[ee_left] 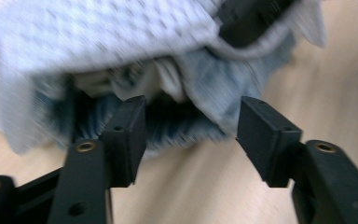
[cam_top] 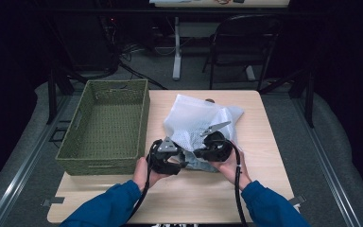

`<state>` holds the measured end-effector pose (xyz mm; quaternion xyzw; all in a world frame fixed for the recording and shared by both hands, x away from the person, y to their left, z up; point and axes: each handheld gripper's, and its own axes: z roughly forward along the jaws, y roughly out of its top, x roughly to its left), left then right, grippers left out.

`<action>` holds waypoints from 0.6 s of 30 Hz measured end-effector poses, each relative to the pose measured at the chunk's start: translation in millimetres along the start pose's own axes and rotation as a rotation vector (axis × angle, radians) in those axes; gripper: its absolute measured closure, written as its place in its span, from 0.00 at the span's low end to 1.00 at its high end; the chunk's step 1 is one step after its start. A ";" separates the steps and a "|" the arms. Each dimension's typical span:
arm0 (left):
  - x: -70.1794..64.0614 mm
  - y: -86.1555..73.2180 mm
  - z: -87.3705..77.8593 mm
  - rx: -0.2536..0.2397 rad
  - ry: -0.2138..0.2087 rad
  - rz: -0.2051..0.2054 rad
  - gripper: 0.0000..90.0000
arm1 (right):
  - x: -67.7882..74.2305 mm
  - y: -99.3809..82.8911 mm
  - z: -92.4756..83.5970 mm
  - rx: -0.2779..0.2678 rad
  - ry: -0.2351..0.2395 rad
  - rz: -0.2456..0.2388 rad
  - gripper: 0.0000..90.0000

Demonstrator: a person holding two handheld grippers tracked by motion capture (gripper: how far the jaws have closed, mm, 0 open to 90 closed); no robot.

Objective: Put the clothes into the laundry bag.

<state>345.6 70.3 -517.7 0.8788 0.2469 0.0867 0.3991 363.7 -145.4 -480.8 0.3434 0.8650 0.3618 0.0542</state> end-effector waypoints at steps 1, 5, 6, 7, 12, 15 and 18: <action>-2.2 -1.6 1.0 0.008 0.006 0.017 0.45 | 0.1 0.1 0.2 0.001 0.001 0.001 1.00; -9.6 -4.4 13.8 0.034 0.005 0.046 0.46 | 0.2 0.1 0.1 -0.002 0.007 0.004 1.00; -11.8 -5.3 19.1 0.048 0.007 0.054 0.47 | 0.4 0.1 -0.2 -0.004 0.008 0.005 1.00; -13.9 -6.6 23.3 0.046 0.007 0.059 0.47 | 0.5 0.2 -0.6 -0.004 0.009 0.003 1.00; -17.1 -8.5 36.1 0.006 0.014 0.089 0.67 | -1.3 -0.3 -0.4 -0.011 0.022 0.014 1.00; -17.3 -11.2 40.0 -0.043 0.007 0.071 0.87 | -1.5 0.1 -3.0 -0.025 0.031 0.016 1.00; -12.9 -8.2 36.5 -0.085 0.016 0.038 0.93 | -1.1 0.7 -6.7 -0.055 0.072 0.027 1.00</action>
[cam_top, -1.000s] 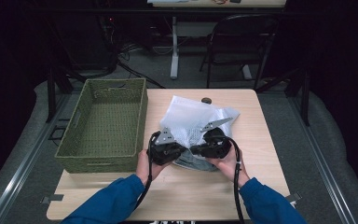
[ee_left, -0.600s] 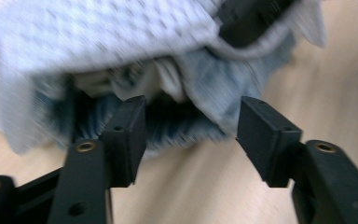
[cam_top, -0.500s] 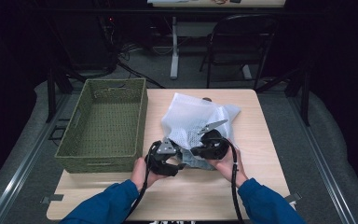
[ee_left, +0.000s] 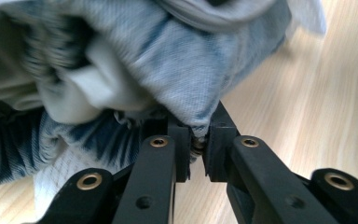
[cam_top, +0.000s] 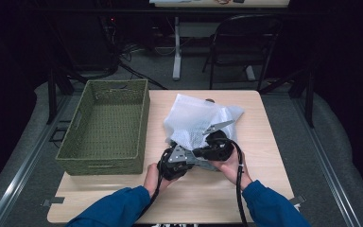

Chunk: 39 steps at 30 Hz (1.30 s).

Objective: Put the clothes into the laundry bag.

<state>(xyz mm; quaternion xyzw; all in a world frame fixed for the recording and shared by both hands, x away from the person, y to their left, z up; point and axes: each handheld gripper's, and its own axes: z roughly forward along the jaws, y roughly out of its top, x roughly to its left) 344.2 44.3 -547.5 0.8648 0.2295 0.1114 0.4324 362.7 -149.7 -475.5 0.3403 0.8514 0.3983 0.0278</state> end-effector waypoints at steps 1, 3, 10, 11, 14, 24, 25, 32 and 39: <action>1.9 4.1 -3.8 -0.021 0.019 0.000 0.94 | 2.0 0.9 -1.8 -0.012 0.016 -0.003 1.00; 8.4 15.2 -15.9 -0.078 0.029 -0.036 0.94 | 9.6 4.1 -7.9 -0.046 0.048 -0.024 1.00; 6.4 40.7 -50.5 -0.156 0.051 -0.018 0.94 | 30.2 14.8 -38.6 -0.195 0.094 -0.079 1.00; 7.0 39.1 -47.6 -0.135 0.055 -0.017 0.94 | 28.5 14.3 -37.9 -0.185 0.074 -0.078 1.00; 9.6 31.4 -32.7 -0.069 0.058 -0.016 0.94 | 15.7 7.1 -20.4 -0.103 0.005 -0.039 1.00; 13.4 19.7 -16.4 -0.004 0.028 -0.016 0.78 | 9.8 1.6 -1.8 -0.029 -0.082 -0.070 1.00; 12.9 19.0 -15.8 0.004 0.022 -0.009 0.76 | 8.7 0.8 -0.6 -0.025 -0.080 -0.066 1.00; 4.2 3.2 -16.1 0.088 0.048 -0.005 0.48 | 5.9 -1.4 4.0 -0.004 -0.079 -0.058 1.00; 14.3 -13.7 5.2 0.063 0.046 -0.046 0.94 | 6.0 -1.0 3.9 -0.007 -0.071 -0.057 1.00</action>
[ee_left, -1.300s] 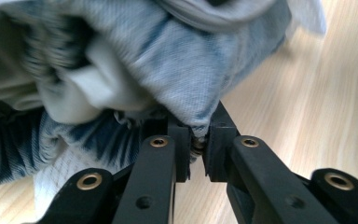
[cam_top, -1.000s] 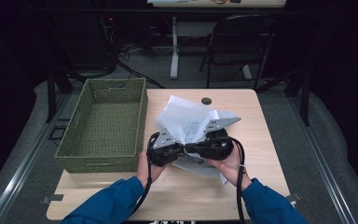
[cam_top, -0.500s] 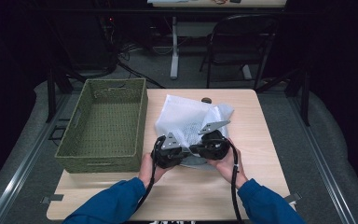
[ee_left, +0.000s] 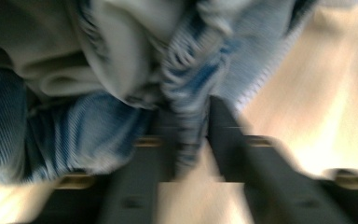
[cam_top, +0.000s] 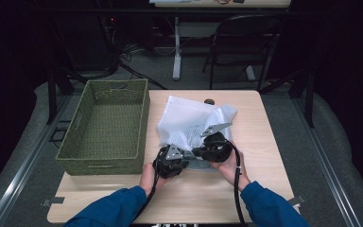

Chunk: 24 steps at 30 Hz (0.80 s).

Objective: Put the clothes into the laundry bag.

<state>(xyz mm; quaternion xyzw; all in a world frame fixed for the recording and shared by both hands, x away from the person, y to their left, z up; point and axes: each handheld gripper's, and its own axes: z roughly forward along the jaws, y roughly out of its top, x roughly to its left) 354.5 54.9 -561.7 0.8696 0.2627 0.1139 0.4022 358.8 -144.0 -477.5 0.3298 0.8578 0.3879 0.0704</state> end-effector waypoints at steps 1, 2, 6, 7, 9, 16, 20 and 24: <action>3.5 2.7 1.2 -0.007 -0.017 -0.037 0.95 | 0.2 0.1 0.0 0.000 0.005 0.000 1.00; 6.2 6.2 -1.0 -0.034 -0.021 -0.060 0.96 | 0.5 0.3 -0.8 -0.014 0.033 0.004 1.00; 12.8 24.9 -22.9 -0.137 -0.029 -0.114 0.96 | 16.6 7.1 -14.4 -0.081 0.098 -0.045 1.00; 13.3 28.8 -27.8 -0.165 -0.028 -0.116 0.96 | 21.3 9.2 -18.2 -0.099 0.099 -0.061 1.00; 12.1 36.6 -38.1 -0.202 -0.025 -0.096 0.96 | 26.3 11.8 -25.9 -0.143 0.138 -0.069 1.00; 11.5 37.4 -32.9 -0.148 -0.005 -0.065 0.96 | 9.1 5.3 -13.6 -0.062 0.040 -0.005 1.00; 16.5 28.2 -20.7 -0.090 -0.007 -0.067 0.94 | 2.2 -0.6 6.3 0.022 -0.004 -0.009 1.00; 15.6 27.1 -21.8 -0.044 0.015 -0.044 0.79 | 2.0 -1.0 10.0 0.037 -0.014 -0.018 1.00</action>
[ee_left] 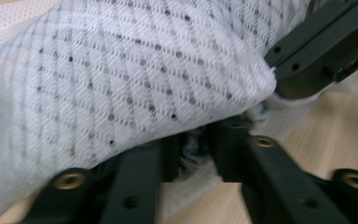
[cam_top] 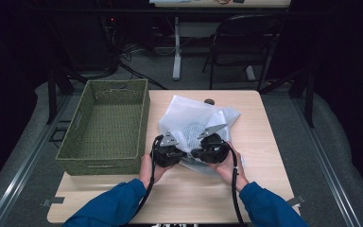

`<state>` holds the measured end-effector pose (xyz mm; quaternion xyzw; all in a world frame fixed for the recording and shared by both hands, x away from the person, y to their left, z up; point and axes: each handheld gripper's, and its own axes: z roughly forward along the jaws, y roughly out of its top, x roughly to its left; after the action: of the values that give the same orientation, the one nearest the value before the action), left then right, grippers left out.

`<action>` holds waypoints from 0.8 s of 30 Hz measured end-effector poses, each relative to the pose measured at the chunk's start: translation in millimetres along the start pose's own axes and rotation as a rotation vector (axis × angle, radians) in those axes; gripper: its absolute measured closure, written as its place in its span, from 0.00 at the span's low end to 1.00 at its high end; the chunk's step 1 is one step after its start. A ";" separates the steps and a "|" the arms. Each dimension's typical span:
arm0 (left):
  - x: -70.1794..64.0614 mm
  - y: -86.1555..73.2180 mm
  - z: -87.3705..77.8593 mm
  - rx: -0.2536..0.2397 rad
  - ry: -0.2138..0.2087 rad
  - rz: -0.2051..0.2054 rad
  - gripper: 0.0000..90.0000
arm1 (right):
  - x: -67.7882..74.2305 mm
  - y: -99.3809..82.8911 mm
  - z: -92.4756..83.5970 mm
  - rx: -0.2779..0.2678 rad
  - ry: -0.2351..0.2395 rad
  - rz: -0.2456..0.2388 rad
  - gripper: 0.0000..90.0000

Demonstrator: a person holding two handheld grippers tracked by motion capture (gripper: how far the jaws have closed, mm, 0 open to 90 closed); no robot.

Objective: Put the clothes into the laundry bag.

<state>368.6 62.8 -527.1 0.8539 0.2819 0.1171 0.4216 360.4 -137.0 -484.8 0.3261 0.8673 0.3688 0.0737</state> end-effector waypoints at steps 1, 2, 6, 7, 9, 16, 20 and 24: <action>-0.2 -0.3 -0.3 0.022 0.005 0.007 0.72 | -0.2 -0.3 0.0 0.002 0.000 -0.003 1.00; 0.1 -1.5 -1.2 0.041 0.014 0.001 0.63 | -0.1 -0.5 -0.1 0.002 -0.005 -0.004 1.00; -4.0 -11.4 -9.7 0.088 0.043 -0.004 0.45 | -1.5 -0.9 0.1 0.003 -0.007 -0.003 1.00; -5.9 -13.2 -11.1 0.097 0.057 0.004 0.44 | -1.4 -0.9 0.6 0.005 -0.008 0.000 1.00; -8.9 -18.5 -14.0 0.123 0.066 0.005 0.41 | -1.4 -0.9 1.5 0.009 -0.007 -0.005 1.00; -13.7 -29.0 1.6 0.209 0.171 0.125 0.42 | -4.4 -1.4 0.5 0.005 -0.006 0.004 1.00; -10.6 -31.9 17.3 0.253 0.190 0.156 0.54 | -5.8 -1.7 0.1 -0.001 -0.005 0.008 1.00; -7.4 -33.1 24.7 0.201 0.195 0.146 0.83 | -5.8 -1.3 0.1 -0.002 -0.003 0.015 1.00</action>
<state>360.8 58.4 -568.1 0.8946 0.2690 0.2011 0.2949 364.3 -141.2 -486.4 0.3331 0.8643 0.3698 0.0723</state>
